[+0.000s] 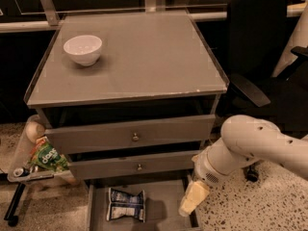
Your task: Pick blue chip bag from bottom drawer and place on counter
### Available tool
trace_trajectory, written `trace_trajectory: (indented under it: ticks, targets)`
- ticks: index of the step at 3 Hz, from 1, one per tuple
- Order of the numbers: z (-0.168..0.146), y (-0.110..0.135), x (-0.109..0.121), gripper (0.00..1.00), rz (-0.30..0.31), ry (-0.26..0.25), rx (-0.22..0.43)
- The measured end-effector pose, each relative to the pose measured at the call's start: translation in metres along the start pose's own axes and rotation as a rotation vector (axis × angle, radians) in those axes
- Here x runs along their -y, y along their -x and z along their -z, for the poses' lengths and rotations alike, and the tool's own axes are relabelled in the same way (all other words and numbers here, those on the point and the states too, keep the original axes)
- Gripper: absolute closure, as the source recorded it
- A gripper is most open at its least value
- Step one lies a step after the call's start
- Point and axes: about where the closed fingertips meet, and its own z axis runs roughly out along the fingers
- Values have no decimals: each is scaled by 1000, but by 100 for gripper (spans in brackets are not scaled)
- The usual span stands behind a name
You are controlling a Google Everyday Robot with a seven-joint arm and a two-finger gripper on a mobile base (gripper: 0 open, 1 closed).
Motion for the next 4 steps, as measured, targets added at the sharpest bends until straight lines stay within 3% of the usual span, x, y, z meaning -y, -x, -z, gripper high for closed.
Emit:
trace_trajectory:
  ticks: [1, 2, 3, 4]
  targets:
    - [-44, 2, 1, 0, 28, 35, 72]
    - [-108, 3, 4, 0, 41, 88, 148]
    - [-121, 3, 3, 0, 43, 77, 144]
    - [-162, 3, 16, 0, 40, 59, 153]
